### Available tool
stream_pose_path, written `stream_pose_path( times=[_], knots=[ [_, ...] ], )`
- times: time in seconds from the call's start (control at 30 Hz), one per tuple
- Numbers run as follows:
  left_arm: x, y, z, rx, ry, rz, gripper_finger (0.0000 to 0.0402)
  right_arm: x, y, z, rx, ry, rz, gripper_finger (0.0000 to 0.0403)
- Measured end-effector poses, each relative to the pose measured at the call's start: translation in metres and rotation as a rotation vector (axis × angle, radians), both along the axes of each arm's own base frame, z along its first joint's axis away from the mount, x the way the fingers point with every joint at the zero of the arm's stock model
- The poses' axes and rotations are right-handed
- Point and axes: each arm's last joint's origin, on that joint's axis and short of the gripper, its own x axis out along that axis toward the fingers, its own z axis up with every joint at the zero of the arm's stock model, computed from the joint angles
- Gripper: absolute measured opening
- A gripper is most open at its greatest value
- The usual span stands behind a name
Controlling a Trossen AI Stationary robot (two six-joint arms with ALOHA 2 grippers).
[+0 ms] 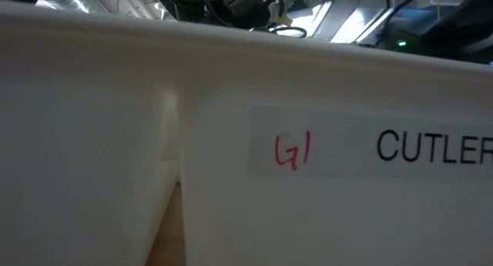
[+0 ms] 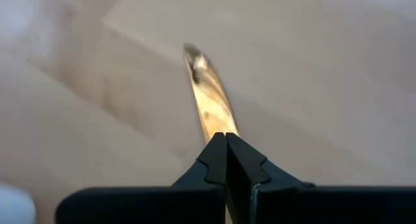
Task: Sort silverware
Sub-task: Move the green spoon from the right to the top of the table
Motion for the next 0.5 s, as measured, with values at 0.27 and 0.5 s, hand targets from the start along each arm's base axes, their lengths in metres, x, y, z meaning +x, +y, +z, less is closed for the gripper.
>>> stream_pose_path(
  times=[0.27,0.5],
  knots=[
    [0.0,-0.002,0.0,0.0,0.001,-0.004,0.0098,0.018,-0.046,0.004,-0.038,-0.148,0.058,0.0001],
    [0.001,-0.008,0.0,0.003,0.0,-0.022,0.0098,0.029,-0.065,0.019,-0.027,-0.192,0.116,0.0001]
  ],
)
